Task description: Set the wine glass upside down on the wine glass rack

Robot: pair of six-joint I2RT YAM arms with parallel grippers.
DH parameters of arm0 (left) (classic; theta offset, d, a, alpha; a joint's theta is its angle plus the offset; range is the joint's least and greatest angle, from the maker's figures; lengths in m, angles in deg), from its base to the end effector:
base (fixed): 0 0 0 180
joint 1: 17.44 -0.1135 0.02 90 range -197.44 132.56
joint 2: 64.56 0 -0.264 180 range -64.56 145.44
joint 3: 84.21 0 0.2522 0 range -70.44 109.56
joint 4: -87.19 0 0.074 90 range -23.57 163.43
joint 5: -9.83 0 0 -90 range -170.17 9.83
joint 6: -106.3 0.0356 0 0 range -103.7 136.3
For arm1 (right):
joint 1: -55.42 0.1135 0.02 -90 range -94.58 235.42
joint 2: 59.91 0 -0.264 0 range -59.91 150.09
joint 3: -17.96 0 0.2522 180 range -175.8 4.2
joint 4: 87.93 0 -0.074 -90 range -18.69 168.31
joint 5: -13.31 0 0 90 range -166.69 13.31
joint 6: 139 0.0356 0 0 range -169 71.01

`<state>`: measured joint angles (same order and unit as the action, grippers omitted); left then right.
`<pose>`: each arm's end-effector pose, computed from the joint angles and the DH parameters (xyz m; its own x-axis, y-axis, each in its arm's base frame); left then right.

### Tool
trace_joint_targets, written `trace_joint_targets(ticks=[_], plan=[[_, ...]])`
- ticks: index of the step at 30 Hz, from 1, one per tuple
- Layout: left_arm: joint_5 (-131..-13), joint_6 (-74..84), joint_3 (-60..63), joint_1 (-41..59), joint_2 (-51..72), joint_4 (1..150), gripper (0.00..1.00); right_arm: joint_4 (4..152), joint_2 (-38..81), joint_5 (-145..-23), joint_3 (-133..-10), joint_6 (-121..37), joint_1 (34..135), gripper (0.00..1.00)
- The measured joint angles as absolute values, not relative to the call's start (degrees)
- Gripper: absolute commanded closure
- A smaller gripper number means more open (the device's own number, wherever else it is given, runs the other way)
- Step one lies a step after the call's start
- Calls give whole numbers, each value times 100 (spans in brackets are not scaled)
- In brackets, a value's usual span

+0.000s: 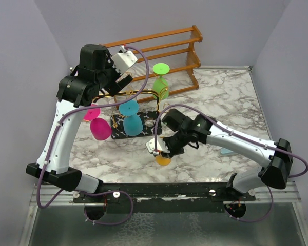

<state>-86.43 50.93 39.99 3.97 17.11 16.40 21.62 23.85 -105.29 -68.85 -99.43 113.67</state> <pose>0.2472 -0.0927 0.4934 -0.2073 0.6880 -0.6954 0.4755 0.6921 0.5430 0.1347 0.2501 0.2922 0.3407 -0.7356 -0.5855 -0.9117 -0.4105 -0.0147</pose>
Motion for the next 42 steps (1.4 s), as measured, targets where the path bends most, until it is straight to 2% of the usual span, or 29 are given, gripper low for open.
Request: trace_joint_targets(ticks=[7,12,20,28,34,42], plan=[[-8505,5174,3999,399,1711,1589,1,2011,1929,-10440,-6872,-9945,10668,99],[-8332,5178,4008,397,1715,1530,1,1983,1349,-10381,-6691,-9941,9752,99],[-7904,4920,4362,397,1905,1495,1,2328,560,-9548,-6429,-9692,8581,99],[-7006,4249,4543,392,2050,1640,1,2969,512,-8840,-6822,-9397,8458,99],[-6381,3526,4512,394,2144,2050,1,3679,560,-8436,-7646,-9259,8458,99],[-5843,2468,3658,394,1934,3366,10,4009,892,-8831,-8993,-8811,8454,99]])
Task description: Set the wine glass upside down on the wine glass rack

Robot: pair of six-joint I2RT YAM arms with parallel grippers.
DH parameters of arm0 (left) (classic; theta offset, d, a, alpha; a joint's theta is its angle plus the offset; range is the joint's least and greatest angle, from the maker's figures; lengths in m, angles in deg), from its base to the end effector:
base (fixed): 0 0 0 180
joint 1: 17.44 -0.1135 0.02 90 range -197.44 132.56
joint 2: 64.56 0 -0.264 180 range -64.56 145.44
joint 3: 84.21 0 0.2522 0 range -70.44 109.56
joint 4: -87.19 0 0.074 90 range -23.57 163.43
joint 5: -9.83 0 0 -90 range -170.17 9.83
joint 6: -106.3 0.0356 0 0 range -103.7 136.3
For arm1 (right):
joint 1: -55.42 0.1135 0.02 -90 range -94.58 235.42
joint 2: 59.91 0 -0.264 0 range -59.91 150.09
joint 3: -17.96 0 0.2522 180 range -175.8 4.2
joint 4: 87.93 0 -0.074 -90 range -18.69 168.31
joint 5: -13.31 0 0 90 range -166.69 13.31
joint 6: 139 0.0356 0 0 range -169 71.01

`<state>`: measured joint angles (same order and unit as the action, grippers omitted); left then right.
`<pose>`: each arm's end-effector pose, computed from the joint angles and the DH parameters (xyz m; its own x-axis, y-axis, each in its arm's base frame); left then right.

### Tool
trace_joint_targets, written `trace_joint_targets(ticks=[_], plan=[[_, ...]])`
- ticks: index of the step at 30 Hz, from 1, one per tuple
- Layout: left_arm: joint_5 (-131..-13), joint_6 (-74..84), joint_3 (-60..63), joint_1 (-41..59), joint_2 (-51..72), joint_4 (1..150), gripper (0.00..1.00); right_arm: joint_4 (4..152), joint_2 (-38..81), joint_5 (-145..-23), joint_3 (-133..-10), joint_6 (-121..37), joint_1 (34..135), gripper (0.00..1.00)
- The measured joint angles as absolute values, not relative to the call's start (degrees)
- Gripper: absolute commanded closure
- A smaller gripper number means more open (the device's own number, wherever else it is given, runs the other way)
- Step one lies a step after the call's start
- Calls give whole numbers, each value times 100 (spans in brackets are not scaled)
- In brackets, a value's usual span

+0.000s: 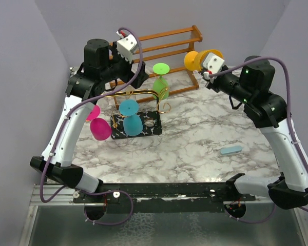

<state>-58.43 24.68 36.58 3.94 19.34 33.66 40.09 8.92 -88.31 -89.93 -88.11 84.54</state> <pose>0.2710 -0.1203 0.4967 -0.1663 0.2105 -0.9634 0.7008 0.7125 0.0347 0.1945 0.1165 0.4943 0.2573 -0.5639 -0.7847 -0.6262 0.5212 -0.5799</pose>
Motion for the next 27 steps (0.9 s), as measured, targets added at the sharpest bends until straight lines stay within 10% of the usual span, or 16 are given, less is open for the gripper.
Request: trace_joint_targets(ticks=[18,27], plan=[[-4239,-78,2904,390,1908,5207,22,3834,1338,-10866,-9893,-7967,8454,99],[-4024,-605,2449,390,1962,5596,44,3740,1380,-11323,-9893,-7941,8454,99]])
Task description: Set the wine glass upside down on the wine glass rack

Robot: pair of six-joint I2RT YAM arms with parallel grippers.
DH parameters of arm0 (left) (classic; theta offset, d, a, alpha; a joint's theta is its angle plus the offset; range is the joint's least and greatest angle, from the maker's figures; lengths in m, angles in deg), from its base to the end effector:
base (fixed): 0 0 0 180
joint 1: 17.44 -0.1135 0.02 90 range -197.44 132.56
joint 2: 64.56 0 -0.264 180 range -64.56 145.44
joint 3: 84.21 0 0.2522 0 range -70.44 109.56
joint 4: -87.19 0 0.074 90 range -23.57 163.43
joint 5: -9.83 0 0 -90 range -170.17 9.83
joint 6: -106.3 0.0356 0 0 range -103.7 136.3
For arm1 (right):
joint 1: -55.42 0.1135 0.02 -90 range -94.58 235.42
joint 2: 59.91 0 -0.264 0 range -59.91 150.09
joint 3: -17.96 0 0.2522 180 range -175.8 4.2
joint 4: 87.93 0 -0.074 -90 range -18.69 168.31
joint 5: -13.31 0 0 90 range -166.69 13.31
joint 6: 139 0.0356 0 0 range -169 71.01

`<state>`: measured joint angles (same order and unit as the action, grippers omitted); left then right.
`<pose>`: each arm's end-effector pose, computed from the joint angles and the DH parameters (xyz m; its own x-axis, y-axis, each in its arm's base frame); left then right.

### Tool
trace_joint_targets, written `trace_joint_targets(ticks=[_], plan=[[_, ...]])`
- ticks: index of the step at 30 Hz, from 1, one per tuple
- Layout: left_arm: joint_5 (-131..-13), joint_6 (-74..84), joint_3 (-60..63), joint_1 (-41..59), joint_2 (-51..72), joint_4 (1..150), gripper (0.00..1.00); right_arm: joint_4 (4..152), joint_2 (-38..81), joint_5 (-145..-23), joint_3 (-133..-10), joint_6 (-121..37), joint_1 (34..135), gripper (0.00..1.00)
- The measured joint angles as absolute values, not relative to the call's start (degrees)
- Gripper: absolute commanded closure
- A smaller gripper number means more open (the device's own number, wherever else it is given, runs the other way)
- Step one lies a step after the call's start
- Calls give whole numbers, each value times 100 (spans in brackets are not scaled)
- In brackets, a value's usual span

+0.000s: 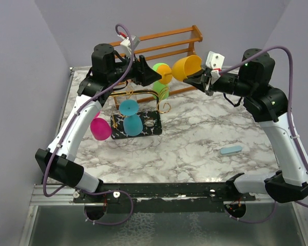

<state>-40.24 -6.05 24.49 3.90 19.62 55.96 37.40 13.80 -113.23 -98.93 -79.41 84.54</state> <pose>0.2928 -0.1389 0.4690 -0.4326 -0.1441 -0.8900 0.7658 0.4622 -0.4470 0.1910 0.1306 0.5190 0.3058 -0.2952 -0.9052 -0.8649 0.3114 -0.3938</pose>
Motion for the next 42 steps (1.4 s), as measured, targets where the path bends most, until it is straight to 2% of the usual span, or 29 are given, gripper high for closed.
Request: trace_joint_targets(ticks=[8,17,28,42], plan=[[-3799,-990,2301,390,2128,5801,55,3589,1380,-11535,-9891,-8013,8454,99],[-3662,-1252,2242,388,2172,5939,72,3544,1376,-11598,-9891,-8079,8454,99],[-3579,-1573,2027,364,2187,6140,81,3502,1345,-11627,-9869,-8079,8454,99],[-3443,-2207,1828,355,2264,6435,81,3502,1325,-11627,-9777,-8129,8454,99]])
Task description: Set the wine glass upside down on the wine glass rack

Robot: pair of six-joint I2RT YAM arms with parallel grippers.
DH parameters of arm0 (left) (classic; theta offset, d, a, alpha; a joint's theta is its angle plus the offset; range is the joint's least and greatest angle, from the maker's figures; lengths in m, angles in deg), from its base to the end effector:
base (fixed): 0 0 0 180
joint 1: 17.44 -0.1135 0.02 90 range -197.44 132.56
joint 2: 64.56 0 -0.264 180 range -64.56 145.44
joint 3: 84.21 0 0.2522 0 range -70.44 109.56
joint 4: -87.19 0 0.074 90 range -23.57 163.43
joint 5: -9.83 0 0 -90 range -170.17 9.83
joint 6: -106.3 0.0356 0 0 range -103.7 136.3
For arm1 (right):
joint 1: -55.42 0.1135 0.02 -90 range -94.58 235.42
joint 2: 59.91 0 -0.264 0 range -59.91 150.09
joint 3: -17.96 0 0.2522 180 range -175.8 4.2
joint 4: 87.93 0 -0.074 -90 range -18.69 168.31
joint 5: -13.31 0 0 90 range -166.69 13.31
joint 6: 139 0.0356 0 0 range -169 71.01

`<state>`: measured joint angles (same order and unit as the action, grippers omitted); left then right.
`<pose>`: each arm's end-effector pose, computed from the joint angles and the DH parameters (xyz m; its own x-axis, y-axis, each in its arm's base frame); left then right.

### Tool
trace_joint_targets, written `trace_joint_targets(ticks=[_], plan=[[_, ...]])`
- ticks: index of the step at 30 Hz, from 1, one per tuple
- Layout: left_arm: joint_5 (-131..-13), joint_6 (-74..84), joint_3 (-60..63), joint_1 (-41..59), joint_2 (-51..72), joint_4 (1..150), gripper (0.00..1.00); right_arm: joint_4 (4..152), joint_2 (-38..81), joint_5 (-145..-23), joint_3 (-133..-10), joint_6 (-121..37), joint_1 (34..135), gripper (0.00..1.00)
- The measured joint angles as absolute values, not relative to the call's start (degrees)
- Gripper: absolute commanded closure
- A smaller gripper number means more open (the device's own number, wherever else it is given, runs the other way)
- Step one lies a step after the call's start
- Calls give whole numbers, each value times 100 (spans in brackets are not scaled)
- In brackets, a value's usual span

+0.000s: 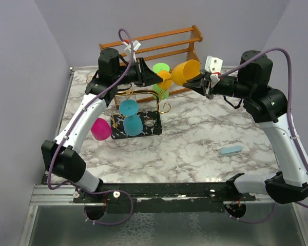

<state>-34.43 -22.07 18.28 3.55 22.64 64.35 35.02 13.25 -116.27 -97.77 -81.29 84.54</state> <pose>0.3161 -0.1486 0.4307 -0.6628 -0.2097 -0.7188 0.6395 0.3407 -0.6891 0.1877 0.1305 0.5114 0.3036 -0.3022 -0.9036 -0.8894 0.2504 -0.3826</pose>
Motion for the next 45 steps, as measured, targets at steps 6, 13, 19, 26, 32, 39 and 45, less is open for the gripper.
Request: trace_joint_targets(ticks=[6,13,19,26,32,39,45], plan=[[-3404,-2439,1754,316,2275,6570,87,3502,1325,-11629,-9760,-8173,8454,99],[-3380,-2660,1645,263,2275,6785,100,3502,1317,-11668,-9679,-8218,8454,97],[-3323,-2802,1514,217,2275,7016,100,3498,1317,-11668,-9644,-8271,8454,77],[-3305,-2795,1498,75,2275,7130,100,3498,1266,-11664,-9552,-8380,8454,59],[-3308,-2747,1492,-19,2275,7130,100,3498,1174,-11655,-9504,-8428,8454,52],[-3310,-2640,1492,-65,2275,7126,100,3495,1048,-11596,-9476,-8487,8454,50],[-3371,-2380,1501,-95,2266,6949,100,3445,864,-11489,-9449,-8546,8406,49]])
